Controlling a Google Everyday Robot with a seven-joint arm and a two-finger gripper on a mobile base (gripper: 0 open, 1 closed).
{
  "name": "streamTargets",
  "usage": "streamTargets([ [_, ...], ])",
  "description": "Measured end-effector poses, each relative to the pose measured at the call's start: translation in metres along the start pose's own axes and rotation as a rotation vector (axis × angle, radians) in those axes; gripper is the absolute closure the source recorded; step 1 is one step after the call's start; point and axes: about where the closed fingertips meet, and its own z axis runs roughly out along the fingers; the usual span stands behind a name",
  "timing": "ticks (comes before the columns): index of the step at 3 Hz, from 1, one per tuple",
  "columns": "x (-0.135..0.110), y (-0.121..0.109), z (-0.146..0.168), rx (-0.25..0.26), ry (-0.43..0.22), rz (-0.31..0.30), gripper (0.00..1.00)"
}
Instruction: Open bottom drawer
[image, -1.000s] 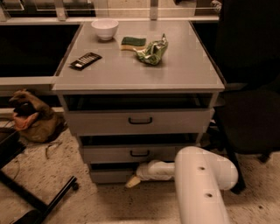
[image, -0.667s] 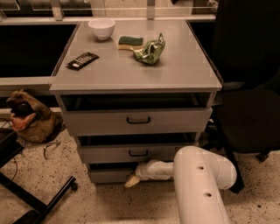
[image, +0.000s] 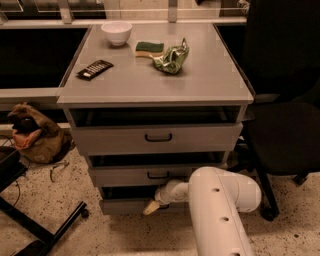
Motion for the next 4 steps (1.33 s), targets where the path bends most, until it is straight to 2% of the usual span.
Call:
streamTargets([
  [2, 0.012, 0.009, 0.002, -0.048, -0.002, 0.020, 0.00],
  [3, 0.012, 0.009, 0.002, -0.048, -0.002, 0.020, 0.00],
  [4, 0.018, 0.026, -0.007, -0.060, 0.007, 0.027, 0.00],
])
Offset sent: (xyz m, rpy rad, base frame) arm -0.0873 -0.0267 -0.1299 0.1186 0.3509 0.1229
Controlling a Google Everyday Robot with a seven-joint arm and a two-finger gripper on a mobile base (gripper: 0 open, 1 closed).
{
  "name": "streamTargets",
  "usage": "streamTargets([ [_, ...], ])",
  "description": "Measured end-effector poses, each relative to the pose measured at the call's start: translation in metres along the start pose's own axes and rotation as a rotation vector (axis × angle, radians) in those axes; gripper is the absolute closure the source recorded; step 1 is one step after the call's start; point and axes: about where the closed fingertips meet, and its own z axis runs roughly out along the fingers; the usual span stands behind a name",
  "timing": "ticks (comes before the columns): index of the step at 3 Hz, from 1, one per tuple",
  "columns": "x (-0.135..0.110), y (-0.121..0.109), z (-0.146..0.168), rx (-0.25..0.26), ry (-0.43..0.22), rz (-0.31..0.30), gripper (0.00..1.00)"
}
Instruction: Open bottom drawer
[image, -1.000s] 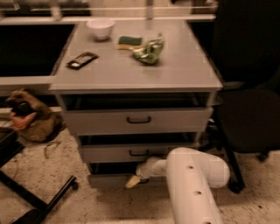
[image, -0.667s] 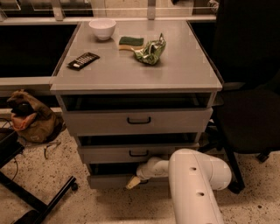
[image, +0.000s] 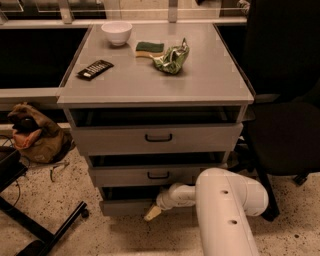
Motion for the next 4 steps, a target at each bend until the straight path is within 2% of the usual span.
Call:
streamTargets([
  [1, 0.007, 0.023, -0.020, 0.011, 0.014, 0.010, 0.00],
  [2, 0.022, 0.073, -0.040, -0.012, 0.046, 0.030, 0.00],
  [3, 0.022, 0.073, -0.040, -0.012, 0.046, 0.030, 0.00],
  [4, 0.026, 0.079, -0.036, -0.044, 0.061, 0.035, 0.00],
])
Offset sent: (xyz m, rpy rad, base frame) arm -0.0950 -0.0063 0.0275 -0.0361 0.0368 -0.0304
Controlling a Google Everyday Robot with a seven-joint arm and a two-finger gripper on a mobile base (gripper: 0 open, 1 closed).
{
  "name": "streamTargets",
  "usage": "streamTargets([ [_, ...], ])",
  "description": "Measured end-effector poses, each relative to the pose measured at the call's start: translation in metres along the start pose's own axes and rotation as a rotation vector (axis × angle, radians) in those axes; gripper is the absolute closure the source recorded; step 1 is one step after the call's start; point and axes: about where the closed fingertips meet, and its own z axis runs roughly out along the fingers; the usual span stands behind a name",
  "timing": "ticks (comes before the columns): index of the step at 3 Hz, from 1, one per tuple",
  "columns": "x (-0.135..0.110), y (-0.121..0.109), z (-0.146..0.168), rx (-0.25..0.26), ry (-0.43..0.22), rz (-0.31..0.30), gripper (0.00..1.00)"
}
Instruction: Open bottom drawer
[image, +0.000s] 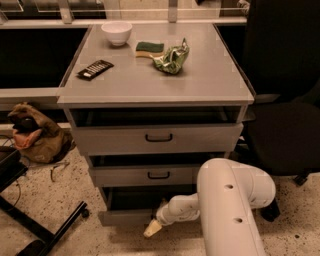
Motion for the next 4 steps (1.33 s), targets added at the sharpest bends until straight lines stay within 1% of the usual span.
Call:
streamTargets([
  [1, -0.001, 0.000, -0.002, 0.000, 0.000, 0.000, 0.00],
  [2, 0.010, 0.017, -0.005, -0.032, 0.018, 0.028, 0.00],
  [3, 0.007, 0.017, -0.010, -0.033, 0.018, 0.028, 0.00],
  [4, 0.018, 0.041, -0.011, -0.082, 0.036, 0.044, 0.00],
])
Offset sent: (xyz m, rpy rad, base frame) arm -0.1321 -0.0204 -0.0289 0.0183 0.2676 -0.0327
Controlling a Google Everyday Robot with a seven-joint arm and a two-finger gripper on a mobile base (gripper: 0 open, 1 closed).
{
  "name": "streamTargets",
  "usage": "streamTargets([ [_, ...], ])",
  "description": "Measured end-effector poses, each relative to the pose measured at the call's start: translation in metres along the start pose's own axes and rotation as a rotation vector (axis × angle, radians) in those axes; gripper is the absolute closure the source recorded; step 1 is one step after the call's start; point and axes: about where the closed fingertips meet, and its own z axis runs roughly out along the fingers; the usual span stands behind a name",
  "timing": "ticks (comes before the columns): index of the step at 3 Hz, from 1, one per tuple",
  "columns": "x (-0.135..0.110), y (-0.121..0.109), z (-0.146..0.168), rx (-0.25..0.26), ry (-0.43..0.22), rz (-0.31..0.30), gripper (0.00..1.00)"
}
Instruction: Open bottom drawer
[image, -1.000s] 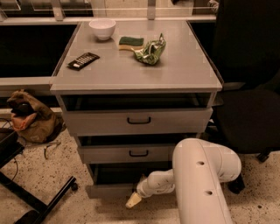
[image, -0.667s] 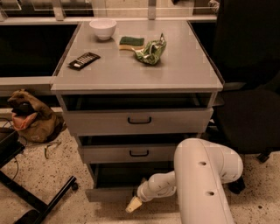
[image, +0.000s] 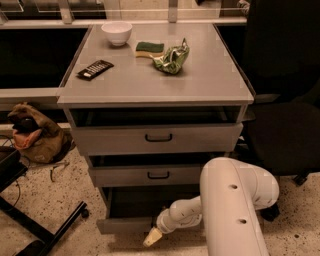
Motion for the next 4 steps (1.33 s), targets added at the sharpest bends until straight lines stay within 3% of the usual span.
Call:
streamTargets([
  [2, -0.001, 0.000, -0.002, 0.000, 0.000, 0.000, 0.00],
  [3, 0.001, 0.025, -0.013, -0.032, 0.069, 0.025, 0.00],
  [4, 0.007, 0.070, -0.031, -0.058, 0.144, 0.045, 0.00],
])
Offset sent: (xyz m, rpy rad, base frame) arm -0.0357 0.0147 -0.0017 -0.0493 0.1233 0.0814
